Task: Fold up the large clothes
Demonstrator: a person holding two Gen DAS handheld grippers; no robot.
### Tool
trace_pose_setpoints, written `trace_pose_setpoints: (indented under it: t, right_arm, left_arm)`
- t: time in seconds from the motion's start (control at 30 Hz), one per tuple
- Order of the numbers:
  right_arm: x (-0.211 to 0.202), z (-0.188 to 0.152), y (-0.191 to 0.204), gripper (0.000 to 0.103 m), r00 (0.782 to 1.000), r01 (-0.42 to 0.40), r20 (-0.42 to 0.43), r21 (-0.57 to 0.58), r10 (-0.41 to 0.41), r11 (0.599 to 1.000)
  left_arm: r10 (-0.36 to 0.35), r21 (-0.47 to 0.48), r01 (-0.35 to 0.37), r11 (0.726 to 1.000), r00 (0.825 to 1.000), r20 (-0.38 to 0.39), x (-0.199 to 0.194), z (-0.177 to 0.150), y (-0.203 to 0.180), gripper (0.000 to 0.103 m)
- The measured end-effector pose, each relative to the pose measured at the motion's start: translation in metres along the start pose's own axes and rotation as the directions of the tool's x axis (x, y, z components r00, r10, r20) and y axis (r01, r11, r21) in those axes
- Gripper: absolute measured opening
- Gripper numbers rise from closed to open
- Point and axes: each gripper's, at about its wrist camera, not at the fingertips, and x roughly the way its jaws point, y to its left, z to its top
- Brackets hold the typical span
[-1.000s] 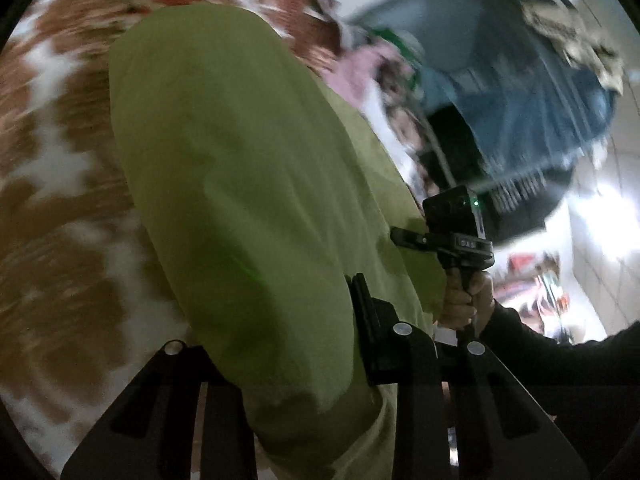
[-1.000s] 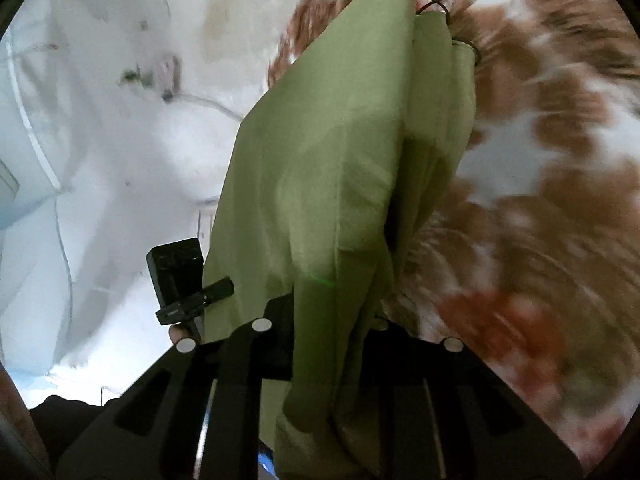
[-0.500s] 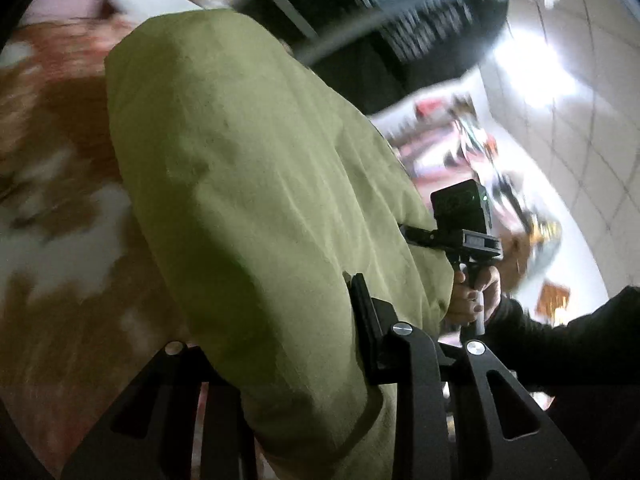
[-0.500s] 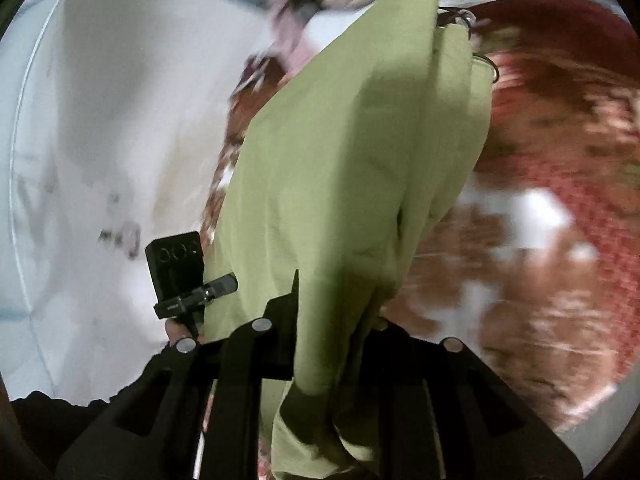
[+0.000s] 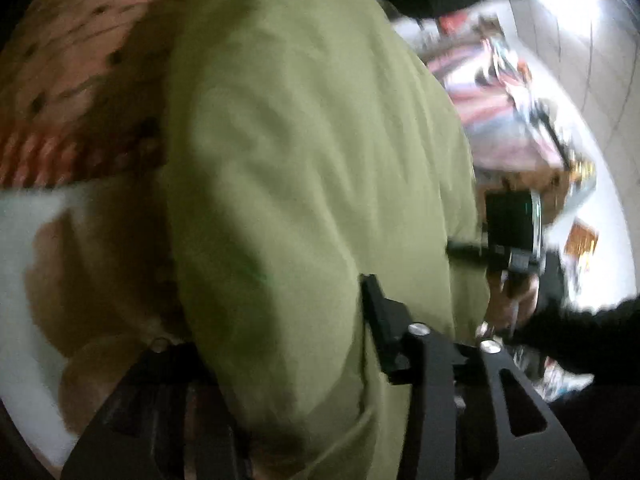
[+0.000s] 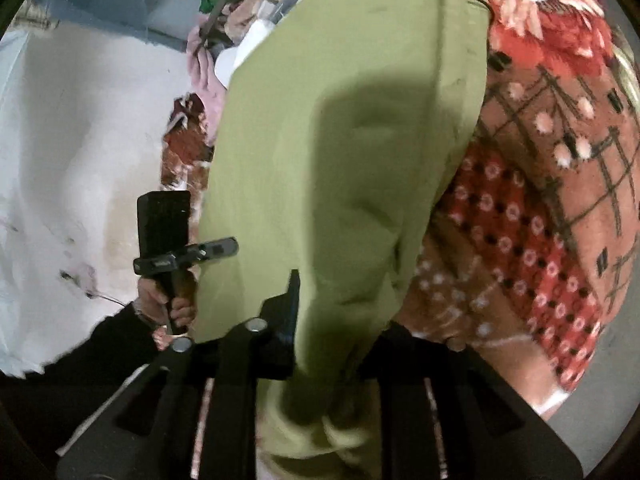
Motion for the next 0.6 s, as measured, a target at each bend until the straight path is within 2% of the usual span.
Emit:
trace_pose_setpoints:
  t: [0.07, 0.13, 0.17, 0.2, 0.27, 0.3, 0.33, 0.37, 0.4, 0.43, 0.47, 0.5, 0.6]
  right_arm:
    - [0.0, 0.001, 0.007, 0.032, 0.999, 0.045, -0.002, -0.066, -0.045, 0.997]
    - [0.0, 0.001, 0.01, 0.042, 0.993, 0.117, -0.012, -0.122, -0.119, 0.986]
    - [-0.001, -0.001, 0.011, 0.052, 0.988, 0.148, -0.014, -0.141, -0.152, 0.979]
    - [-0.003, 0.0, 0.011, 0.061, 0.981, 0.187, -0.013, -0.159, -0.192, 0.969]
    - [-0.007, 0.001, 0.011, 0.07, 0.958, 0.281, -0.008, -0.188, -0.287, 0.941]
    - [-0.011, 0.002, 0.012, 0.074, 0.939, 0.337, 0.001, -0.195, -0.343, 0.921]
    - [-0.014, 0.004, 0.016, 0.076, 0.914, 0.398, 0.01, -0.198, -0.405, 0.896]
    - [-0.021, 0.003, 0.015, 0.076, 0.898, 0.434, 0.019, -0.203, -0.439, 0.878]
    - [-0.026, 0.003, 0.02, 0.076, 0.879, 0.472, 0.034, -0.208, -0.476, 0.857]
    - [-0.031, 0.004, 0.033, 0.076, 0.852, 0.52, 0.058, -0.219, -0.521, 0.826]
    - [-0.033, 0.004, 0.04, 0.076, 0.836, 0.545, 0.078, -0.229, -0.543, 0.806]
    - [-0.035, 0.005, 0.053, 0.076, 0.823, 0.566, 0.105, -0.242, -0.559, 0.788]
    - [-0.035, 0.013, 0.094, 0.077, 0.819, 0.573, 0.175, -0.263, -0.546, 0.776]
  left_arm:
    - [0.036, -0.002, -0.036, 0.999, 0.999, 0.035, -0.001, -0.006, -0.002, 0.052]
    - [0.101, 0.013, -0.102, 0.995, 0.994, 0.05, -0.004, -0.013, -0.011, 0.066]
    - [0.142, 0.027, -0.144, 0.989, 0.989, 0.052, -0.005, -0.015, -0.017, 0.068]
    - [0.19, 0.041, -0.192, 0.981, 0.98, 0.057, -0.009, -0.015, -0.022, 0.078]
    - [0.288, 0.098, -0.296, 0.95, 0.954, 0.083, -0.023, -0.024, -0.044, 0.08]
    - [0.332, 0.114, -0.342, 0.933, 0.938, 0.1, -0.034, -0.031, -0.053, 0.084]
    - [0.374, 0.136, -0.389, 0.911, 0.919, 0.121, -0.043, -0.039, -0.062, 0.084]
    - [0.4, 0.152, -0.418, 0.895, 0.906, 0.137, -0.05, -0.043, -0.068, 0.084]
    - [0.441, 0.168, -0.465, 0.869, 0.883, 0.164, -0.058, -0.05, -0.078, 0.086]
    - [0.462, 0.182, -0.493, 0.851, 0.867, 0.188, -0.066, -0.059, -0.087, 0.086]
    - [0.486, 0.198, -0.524, 0.829, 0.848, 0.212, -0.072, -0.069, -0.094, 0.086]
    - [0.506, 0.21, -0.551, 0.808, 0.831, 0.233, -0.075, -0.074, -0.103, 0.086]
    - [0.519, 0.234, -0.579, 0.781, 0.81, 0.272, -0.08, -0.087, -0.116, 0.086]
